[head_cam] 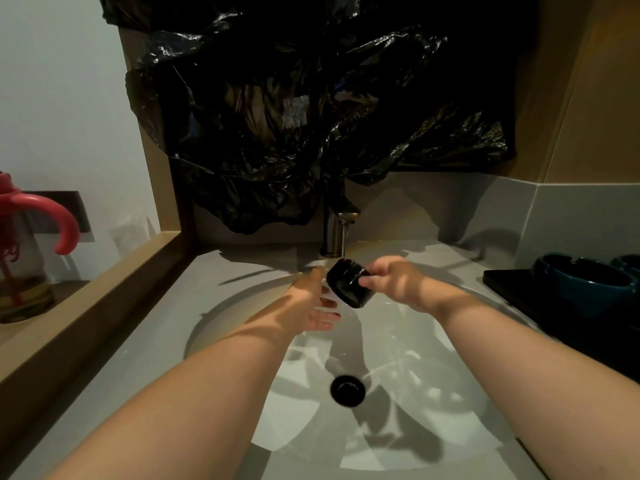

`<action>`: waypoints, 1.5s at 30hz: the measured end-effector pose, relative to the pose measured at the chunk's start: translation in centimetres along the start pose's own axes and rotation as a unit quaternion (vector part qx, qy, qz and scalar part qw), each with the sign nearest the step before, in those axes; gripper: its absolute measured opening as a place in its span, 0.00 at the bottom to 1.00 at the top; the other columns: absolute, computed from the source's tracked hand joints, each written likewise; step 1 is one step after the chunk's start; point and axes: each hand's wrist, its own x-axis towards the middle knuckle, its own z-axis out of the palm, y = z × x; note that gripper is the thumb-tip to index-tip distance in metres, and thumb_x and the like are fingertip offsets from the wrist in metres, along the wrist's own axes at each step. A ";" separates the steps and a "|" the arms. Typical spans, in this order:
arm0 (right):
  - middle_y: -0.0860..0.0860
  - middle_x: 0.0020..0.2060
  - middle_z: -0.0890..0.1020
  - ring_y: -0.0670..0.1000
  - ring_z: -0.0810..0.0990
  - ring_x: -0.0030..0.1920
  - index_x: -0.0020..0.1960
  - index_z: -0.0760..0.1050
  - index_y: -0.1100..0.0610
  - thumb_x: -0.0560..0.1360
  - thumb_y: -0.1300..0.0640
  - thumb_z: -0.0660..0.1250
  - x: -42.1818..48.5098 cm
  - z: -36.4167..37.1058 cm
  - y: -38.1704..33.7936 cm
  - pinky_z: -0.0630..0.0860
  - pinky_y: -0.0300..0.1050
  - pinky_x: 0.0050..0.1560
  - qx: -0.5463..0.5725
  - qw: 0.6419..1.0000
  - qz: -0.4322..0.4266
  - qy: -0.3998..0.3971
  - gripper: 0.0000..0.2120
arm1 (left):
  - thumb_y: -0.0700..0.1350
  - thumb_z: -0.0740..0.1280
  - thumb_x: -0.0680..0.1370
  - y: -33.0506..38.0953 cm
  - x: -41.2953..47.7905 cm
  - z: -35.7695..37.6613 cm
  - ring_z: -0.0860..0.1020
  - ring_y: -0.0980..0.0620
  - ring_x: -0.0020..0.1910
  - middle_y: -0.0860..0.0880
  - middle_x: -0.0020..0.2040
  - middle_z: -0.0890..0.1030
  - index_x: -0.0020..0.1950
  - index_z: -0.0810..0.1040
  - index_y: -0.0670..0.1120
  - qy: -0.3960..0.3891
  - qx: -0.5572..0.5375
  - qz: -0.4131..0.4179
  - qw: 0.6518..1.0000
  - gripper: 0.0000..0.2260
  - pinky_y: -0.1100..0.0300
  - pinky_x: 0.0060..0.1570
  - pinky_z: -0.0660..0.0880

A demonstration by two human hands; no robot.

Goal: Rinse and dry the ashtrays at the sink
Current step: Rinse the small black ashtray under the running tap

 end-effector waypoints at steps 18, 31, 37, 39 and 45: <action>0.61 0.50 0.81 0.58 0.81 0.48 0.55 0.74 0.61 0.80 0.53 0.61 0.2 1.0 0.1 0.79 0.54 0.48 0.452 0.875 0.166 -0.056 0.12 | 0.48 0.65 0.80 0.1 1.0 -0.1 0.81 0.42 0.53 0.39 0.59 0.79 0.63 0.74 0.40 0.005 -0.084 0.074 0.994 0.16 0.57 0.39 0.81; 0.60 0.33 0.82 0.56 0.82 0.28 0.56 0.72 0.63 0.82 0.53 0.51 0.7 0.9 1.3 0.81 0.45 0.39 0.398 0.874 0.272 -0.058 0.16 | 0.46 0.63 0.81 0.5 0.3 0.0 0.82 0.45 0.38 0.39 0.48 0.80 0.65 0.72 0.38 -0.025 -0.099 0.069 0.992 0.16 0.58 0.36 0.82; 0.60 0.41 0.77 0.56 0.78 0.32 0.53 0.70 0.63 0.82 0.56 0.50 0.5 1.0 1.0 0.79 0.40 0.38 0.460 0.842 0.274 -0.060 0.14 | 0.47 0.63 0.81 0.6 0.4 0.1 0.82 0.46 0.41 0.42 0.46 0.80 0.64 0.74 0.40 -0.017 -0.089 0.091 0.992 0.16 0.58 0.36 0.81; 0.61 0.40 0.77 0.56 0.77 0.34 0.49 0.70 0.62 0.82 0.56 0.52 0.2 1.4 0.0 0.79 0.44 0.31 0.427 0.871 0.239 -0.034 0.12 | 0.50 0.63 0.80 0.5 0.6 0.0 0.83 0.45 0.45 0.43 0.51 0.81 0.65 0.74 0.42 -0.006 -0.073 0.088 0.993 0.17 0.55 0.40 0.81; 0.57 0.33 0.79 0.53 0.75 0.28 0.48 0.73 0.61 0.80 0.46 0.59 0.4 1.6 -1.4 0.74 0.44 0.28 0.169 0.974 0.117 0.091 0.17 | 0.51 0.60 0.82 0.0 0.9 0.0 0.82 0.43 0.50 0.41 0.56 0.81 0.66 0.72 0.43 0.002 -0.023 0.076 0.997 0.17 0.51 0.50 0.79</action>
